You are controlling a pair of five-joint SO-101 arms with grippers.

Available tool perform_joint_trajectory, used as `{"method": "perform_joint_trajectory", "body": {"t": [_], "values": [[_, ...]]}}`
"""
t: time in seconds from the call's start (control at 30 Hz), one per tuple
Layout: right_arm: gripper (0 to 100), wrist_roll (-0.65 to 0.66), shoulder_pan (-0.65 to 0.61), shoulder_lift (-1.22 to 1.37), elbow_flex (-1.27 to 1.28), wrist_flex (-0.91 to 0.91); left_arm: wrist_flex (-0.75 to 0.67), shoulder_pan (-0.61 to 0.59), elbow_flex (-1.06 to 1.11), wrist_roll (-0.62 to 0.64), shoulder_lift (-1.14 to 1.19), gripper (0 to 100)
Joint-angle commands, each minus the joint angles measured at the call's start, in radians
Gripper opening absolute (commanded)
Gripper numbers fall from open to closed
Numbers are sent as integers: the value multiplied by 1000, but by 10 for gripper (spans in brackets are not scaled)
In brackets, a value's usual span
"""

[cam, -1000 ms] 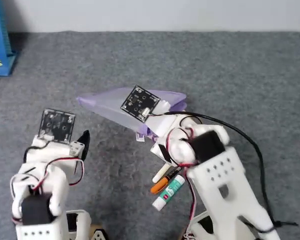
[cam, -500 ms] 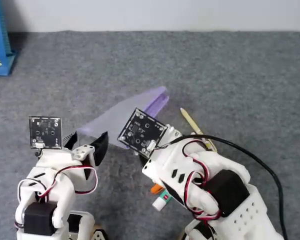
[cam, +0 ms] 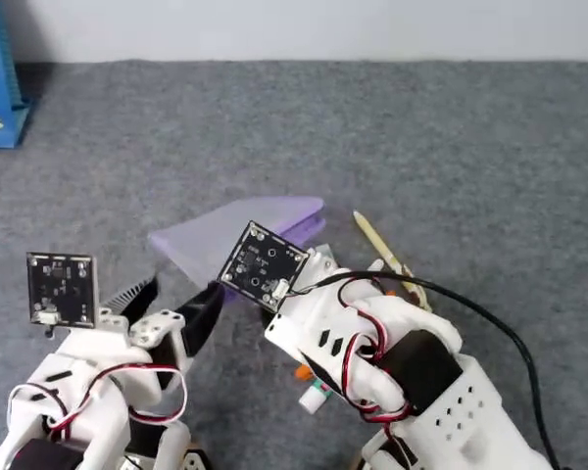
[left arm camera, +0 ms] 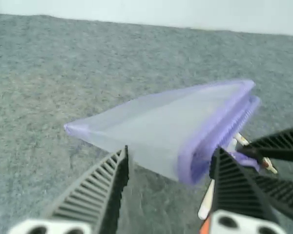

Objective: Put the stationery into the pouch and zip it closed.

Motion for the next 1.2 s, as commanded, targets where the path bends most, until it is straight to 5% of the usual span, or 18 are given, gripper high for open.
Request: {"method": "perform_joint_trajectory", "body": {"t": [0.0,0.73,1.0,1.17], "values": [[8,-9,2,-24,-12,-39,28,5,-53,2,-2,265],[8,-31,-5,-125,-12,-21,-46,-5,101,-44,3,256],[8,-29,-4,-127,-9,13,-77,-3,94,-48,0,110],[8,-29,-15,-127,-8,13,-89,3,93,-48,-2,102]]}}
